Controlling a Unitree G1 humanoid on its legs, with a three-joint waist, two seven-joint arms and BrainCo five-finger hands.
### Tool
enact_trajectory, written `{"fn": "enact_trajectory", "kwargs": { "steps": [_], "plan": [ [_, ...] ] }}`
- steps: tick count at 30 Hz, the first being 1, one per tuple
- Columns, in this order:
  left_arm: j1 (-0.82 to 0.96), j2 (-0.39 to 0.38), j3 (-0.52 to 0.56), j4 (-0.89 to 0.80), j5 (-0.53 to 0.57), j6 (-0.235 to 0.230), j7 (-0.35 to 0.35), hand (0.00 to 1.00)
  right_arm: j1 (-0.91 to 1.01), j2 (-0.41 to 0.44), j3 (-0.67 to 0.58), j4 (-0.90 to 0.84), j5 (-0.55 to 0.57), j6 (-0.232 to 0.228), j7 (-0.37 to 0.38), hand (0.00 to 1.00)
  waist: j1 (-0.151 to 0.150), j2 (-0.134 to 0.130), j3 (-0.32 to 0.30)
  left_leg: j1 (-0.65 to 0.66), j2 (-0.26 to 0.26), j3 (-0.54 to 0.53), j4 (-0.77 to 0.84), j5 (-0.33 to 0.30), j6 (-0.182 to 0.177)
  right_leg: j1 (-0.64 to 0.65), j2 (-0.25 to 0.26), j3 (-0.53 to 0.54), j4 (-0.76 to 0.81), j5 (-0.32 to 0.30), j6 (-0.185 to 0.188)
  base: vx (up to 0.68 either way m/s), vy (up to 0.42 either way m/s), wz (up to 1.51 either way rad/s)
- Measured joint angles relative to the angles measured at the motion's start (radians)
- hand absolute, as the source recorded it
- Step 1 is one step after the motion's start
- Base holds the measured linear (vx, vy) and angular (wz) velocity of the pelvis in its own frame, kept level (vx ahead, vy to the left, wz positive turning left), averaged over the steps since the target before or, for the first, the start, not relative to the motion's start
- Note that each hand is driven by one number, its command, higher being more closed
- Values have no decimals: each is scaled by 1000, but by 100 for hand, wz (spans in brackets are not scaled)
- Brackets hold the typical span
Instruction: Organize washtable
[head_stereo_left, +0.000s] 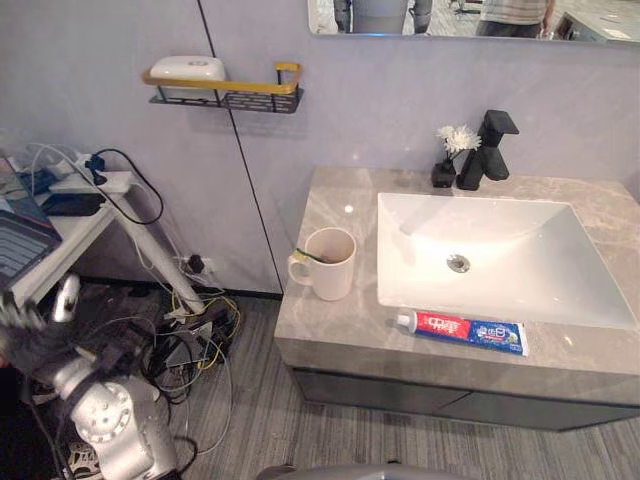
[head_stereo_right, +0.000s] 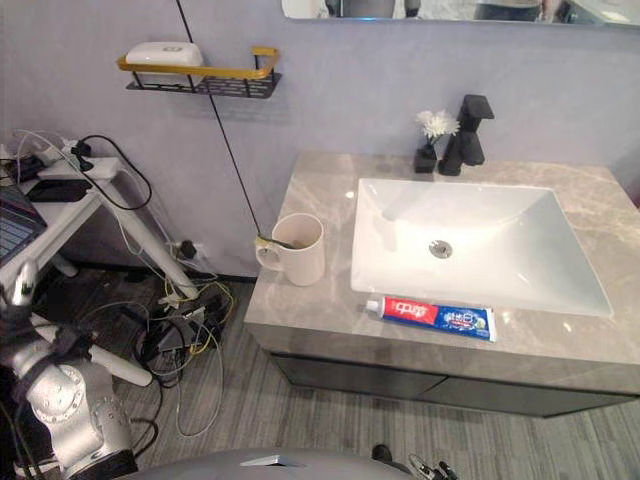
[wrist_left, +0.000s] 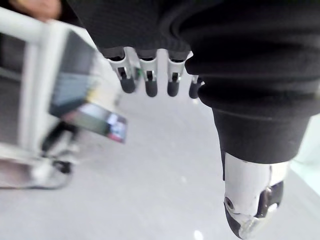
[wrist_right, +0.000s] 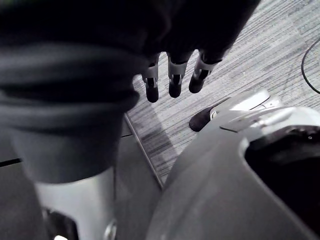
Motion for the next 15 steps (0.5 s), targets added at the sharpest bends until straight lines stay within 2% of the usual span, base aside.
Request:
{"fn": "enact_trajectory", "kwargs": {
  "steps": [2, 6, 9, 11, 12, 15],
  "plan": [
    [-14, 16, -88, -167, 127, -4, 1, 0, 8, 7, -48, -1, -3, -1, 16, 0, 0, 6, -15, 0, 1, 15, 0, 0, 0, -12, 0, 14, 6, 0, 0, -7, 7, -18],
    [-90, 91, -257, -232, 248, -8, -38, 0, 14, 9, -104, 0, -5, 0, 41, 0, -3, 30, -26, 2, 1, 20, 3, 0, 0, -13, 0, 20, 6, 1, 1, -15, 0, -6],
    [-120, 131, -390, -239, 259, -5, -126, 0, 18, 11, -136, 3, -6, 2, 51, 0, -5, 37, -30, 3, 0, 21, 5, 0, 0, -11, 0, 21, 5, 3, 1, 0, 0, 0],
    [-147, 174, -536, -239, 249, 10, -219, 0, 18, 14, -153, 10, -7, 9, 53, 0, -5, 37, -30, 3, 0, 20, 7, 0, 0, -9, 0, 21, 3, 4, 2, 0, 0, 0],
    [-158, 185, -582, -237, 247, 15, -235, 0, 18, 15, -154, 11, -9, 9, 53, 0, -5, 36, -30, 3, 0, 19, 7, 0, 0, -10, -1, 21, 2, 5, 2, 0, 0, 0],
    [-260, 230, -820, -175, 262, 44, -344, 0, 12, 15, -159, 15, -15, 14, 54, 0, -8, 35, -30, -2, -3, 17, 7, -1, 1, -13, -3, 20, -1, 6, 5, 0, 0, 0]
  ]
}}
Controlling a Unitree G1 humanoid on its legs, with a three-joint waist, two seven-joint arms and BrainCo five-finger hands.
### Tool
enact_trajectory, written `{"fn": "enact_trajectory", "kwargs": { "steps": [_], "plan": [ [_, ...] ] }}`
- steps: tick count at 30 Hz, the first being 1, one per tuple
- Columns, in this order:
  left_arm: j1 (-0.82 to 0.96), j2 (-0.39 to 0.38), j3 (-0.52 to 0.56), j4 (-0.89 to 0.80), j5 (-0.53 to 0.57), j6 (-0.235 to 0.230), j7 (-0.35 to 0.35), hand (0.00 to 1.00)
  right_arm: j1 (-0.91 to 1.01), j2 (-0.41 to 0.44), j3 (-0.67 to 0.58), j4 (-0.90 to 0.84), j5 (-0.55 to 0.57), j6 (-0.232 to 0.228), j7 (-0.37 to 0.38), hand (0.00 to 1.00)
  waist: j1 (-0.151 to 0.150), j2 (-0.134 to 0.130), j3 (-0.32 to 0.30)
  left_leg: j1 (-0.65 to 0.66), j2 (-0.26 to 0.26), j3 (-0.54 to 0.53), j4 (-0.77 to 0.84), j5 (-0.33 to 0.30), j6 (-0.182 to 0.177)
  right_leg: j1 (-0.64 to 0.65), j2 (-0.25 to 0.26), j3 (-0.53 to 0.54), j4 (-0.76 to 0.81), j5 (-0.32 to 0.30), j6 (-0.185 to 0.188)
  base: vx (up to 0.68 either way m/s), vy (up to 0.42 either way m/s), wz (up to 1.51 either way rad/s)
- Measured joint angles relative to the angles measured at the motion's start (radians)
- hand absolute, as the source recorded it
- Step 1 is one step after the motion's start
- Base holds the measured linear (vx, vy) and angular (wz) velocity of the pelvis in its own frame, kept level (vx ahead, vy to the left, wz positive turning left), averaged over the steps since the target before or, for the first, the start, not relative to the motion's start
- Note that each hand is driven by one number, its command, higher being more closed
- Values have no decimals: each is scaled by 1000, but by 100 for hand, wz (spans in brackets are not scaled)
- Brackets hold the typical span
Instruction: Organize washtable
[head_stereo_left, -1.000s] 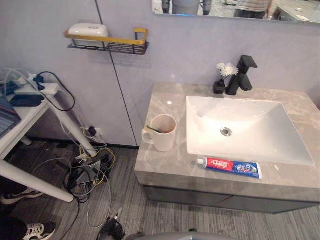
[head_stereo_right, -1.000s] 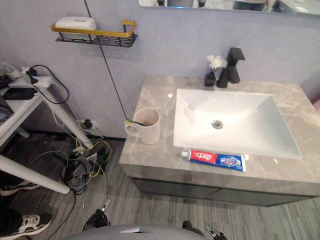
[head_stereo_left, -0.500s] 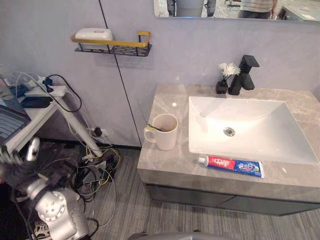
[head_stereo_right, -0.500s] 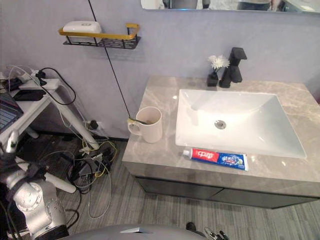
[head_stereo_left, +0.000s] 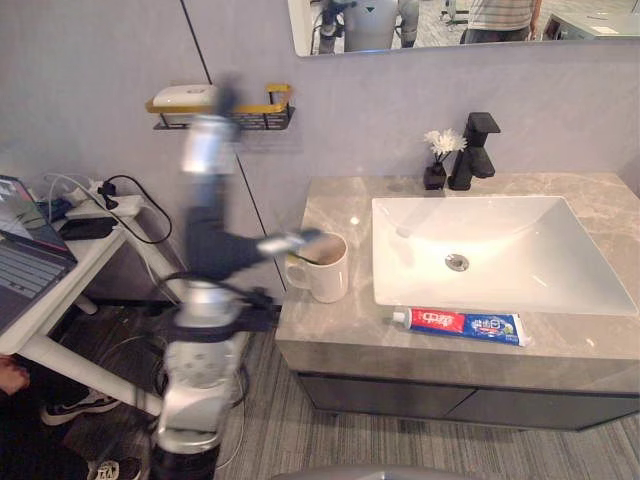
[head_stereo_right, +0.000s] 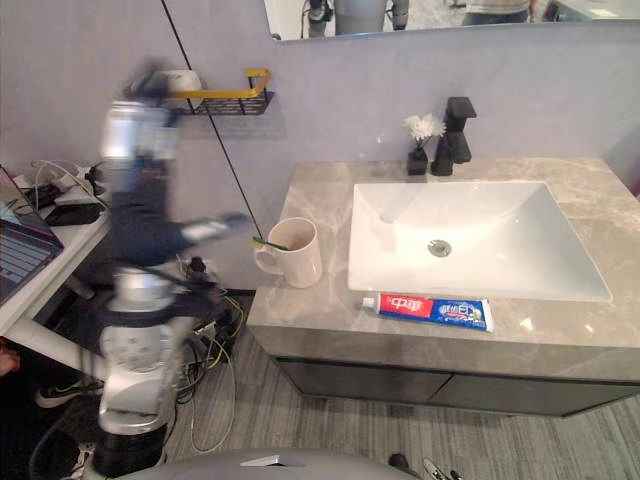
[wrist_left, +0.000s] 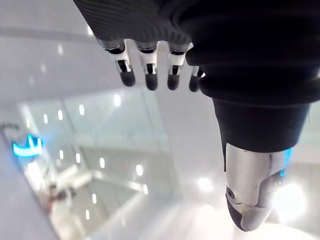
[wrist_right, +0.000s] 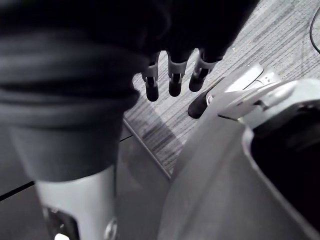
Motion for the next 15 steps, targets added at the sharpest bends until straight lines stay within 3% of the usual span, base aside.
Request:
{"fn": "enact_trajectory", "kwargs": {
  "steps": [3, 7, 15],
  "plan": [
    [-78, 10, -112, 55, -2, 32, -93, 0, -11, 1, -14, 2, 0, 16, 0, 0, -26, 1, 0, -4, 0, 0, -1, 0, 0, -1, -1, 0, -10, 3, 5, 0, 0, 0],
    [-176, -7, -256, 166, -6, 56, -173, 0, -20, 2, -28, 32, -14, 18, -3, 0, -26, -1, 1, -6, -1, -1, -3, 0, 0, -1, -2, -3, -12, 5, 3, 28, 3, 1],
    [-277, -50, -392, 345, 21, 113, -220, 0, -55, 3, -27, 34, -30, 36, -7, 0, -50, -16, 10, -23, -19, -25, 4, 1, 2, -3, -20, -21, -8, 2, 8, 18, 13, 9]
  ]
}}
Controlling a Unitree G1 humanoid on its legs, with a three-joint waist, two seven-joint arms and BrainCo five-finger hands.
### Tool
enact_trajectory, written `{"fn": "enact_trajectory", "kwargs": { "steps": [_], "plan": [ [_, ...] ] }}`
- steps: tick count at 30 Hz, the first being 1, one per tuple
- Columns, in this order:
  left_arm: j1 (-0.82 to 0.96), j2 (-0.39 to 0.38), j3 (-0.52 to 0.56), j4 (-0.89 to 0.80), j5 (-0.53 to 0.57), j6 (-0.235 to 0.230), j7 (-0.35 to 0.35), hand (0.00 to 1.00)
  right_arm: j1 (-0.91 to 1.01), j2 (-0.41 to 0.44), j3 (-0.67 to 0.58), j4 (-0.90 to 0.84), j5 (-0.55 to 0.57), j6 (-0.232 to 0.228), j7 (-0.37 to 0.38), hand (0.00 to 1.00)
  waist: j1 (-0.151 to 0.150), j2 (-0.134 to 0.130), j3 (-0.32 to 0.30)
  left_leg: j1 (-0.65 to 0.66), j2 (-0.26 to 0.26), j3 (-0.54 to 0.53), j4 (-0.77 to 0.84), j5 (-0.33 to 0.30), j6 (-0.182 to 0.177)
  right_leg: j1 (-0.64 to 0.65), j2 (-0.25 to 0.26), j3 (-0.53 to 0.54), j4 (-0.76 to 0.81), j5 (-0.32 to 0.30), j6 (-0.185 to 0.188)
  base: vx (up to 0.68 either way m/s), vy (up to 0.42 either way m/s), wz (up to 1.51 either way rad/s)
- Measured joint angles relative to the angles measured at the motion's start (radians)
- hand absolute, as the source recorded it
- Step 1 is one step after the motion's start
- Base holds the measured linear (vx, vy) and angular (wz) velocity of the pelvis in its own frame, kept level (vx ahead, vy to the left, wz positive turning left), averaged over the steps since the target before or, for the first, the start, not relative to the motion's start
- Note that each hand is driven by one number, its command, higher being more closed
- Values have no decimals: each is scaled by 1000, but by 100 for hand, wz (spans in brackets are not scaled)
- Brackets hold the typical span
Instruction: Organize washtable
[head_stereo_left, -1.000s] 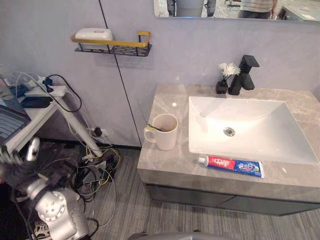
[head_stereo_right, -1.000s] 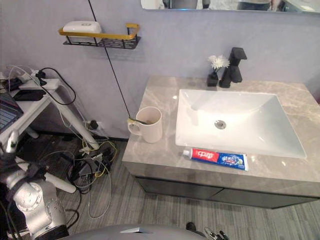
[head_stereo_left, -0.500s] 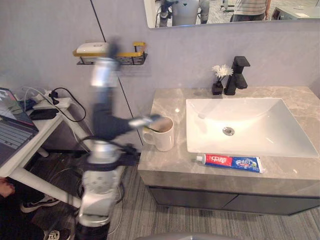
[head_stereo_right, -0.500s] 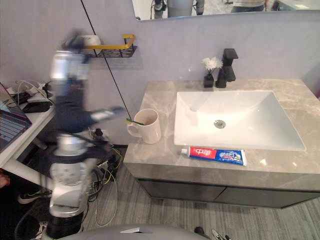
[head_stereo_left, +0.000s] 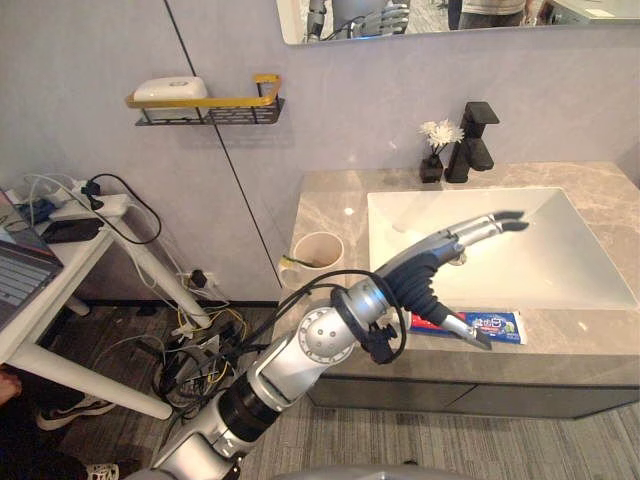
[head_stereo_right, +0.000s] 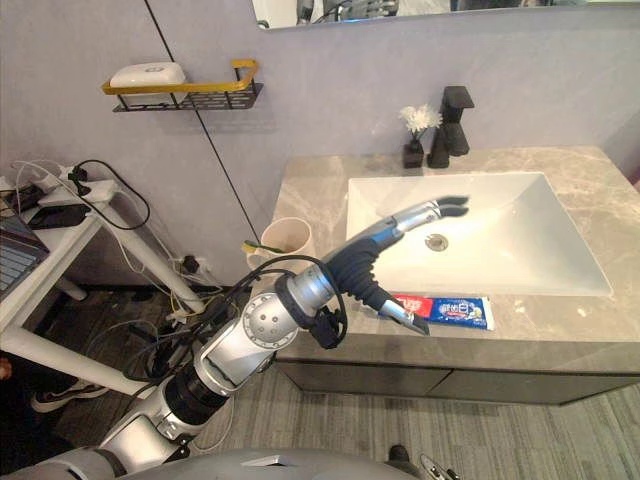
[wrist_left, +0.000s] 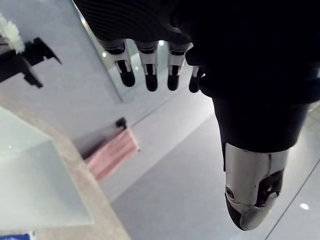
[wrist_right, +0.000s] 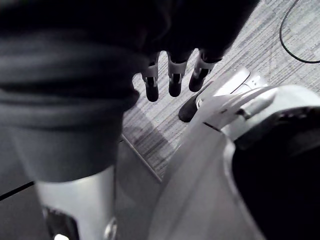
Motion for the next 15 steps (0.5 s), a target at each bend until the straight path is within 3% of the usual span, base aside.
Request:
{"fn": "enact_trajectory", "kwargs": {
  "steps": [4, 15],
  "plan": [
    [-48, -28, -37, 108, 42, 30, 0, 0, -7, 6, 1, 0, -1, 5, -5, 0, 0, -15, 10, -1, 0, -3, 3, 1, 2, -11, 0, -1, 27, -13, 0, 0, 0, 0],
    [-65, -41, -60, 225, 200, 75, 3, 0, -28, 7, 0, 0, 0, 26, -14, 0, -13, -23, 13, -12, -3, -7, 4, 3, 4, -24, -4, -3, 34, -14, 0, 0, 0, 0]
  ]
}}
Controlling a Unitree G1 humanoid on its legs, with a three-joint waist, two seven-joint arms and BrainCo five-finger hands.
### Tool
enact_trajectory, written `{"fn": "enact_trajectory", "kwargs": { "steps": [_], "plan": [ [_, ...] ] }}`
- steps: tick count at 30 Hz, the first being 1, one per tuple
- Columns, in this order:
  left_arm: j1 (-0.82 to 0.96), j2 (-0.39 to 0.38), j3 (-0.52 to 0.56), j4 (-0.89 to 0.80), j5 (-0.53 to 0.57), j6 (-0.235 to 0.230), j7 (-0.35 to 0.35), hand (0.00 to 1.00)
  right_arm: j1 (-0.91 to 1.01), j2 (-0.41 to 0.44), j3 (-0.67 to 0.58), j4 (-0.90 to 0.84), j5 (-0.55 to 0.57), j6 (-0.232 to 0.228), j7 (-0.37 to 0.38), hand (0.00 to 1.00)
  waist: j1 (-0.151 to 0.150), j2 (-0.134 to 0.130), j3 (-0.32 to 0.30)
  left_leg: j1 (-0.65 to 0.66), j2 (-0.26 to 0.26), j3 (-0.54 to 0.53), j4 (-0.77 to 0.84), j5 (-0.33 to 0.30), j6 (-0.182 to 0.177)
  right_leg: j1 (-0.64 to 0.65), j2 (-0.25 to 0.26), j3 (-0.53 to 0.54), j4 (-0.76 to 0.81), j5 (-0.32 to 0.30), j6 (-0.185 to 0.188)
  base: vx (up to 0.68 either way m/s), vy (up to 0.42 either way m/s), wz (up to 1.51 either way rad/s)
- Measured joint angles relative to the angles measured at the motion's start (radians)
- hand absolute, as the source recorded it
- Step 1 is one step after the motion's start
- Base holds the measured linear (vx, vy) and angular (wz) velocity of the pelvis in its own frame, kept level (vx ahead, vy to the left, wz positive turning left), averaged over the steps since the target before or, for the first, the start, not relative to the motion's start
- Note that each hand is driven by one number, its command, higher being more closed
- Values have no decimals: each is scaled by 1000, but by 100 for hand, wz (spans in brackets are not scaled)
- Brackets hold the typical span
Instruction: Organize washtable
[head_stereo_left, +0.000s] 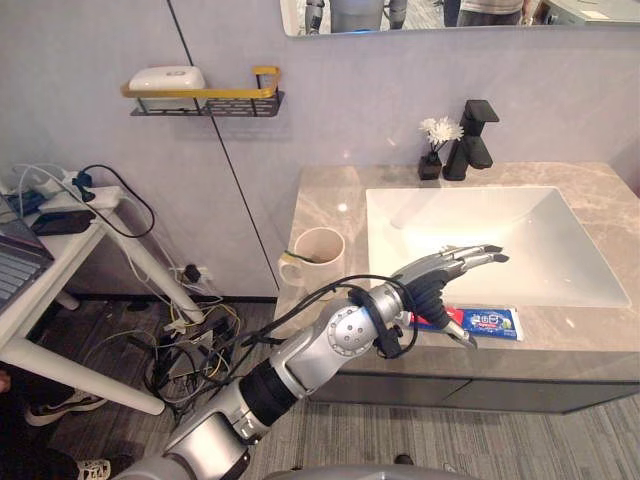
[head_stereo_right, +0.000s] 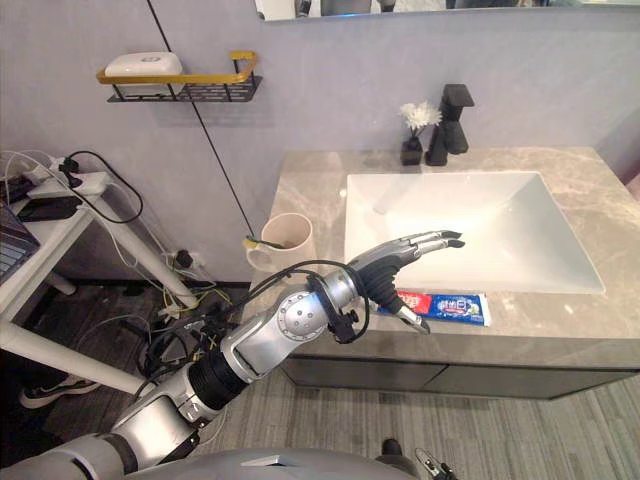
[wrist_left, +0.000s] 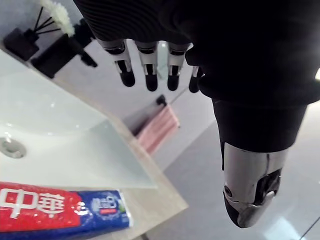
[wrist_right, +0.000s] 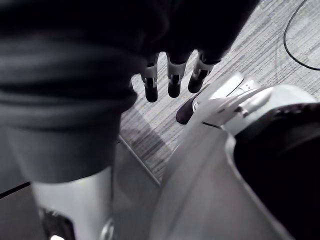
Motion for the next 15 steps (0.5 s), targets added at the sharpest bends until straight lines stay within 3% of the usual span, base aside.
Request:
{"fn": "enact_trajectory", "kwargs": {
  "steps": [7, 15],
  "plan": [
    [-49, -28, -6, 63, 106, 6, 3, 0, -8, 10, 0, 0, 1, 1, -12, 0, -15, -17, 2, -3, -7, 0, 0, 1, 2, -11, -7, 2, 15, -6, 5, 0, 0, 0],
    [-60, -34, -37, 185, 155, 5, 4, 0, -15, 19, -1, -1, 1, 19, -21, 0, -17, -32, 2, -1, -8, 0, 1, 2, 3, -8, -7, 1, 12, -3, 7, -4, 0, 0]
  ]
}}
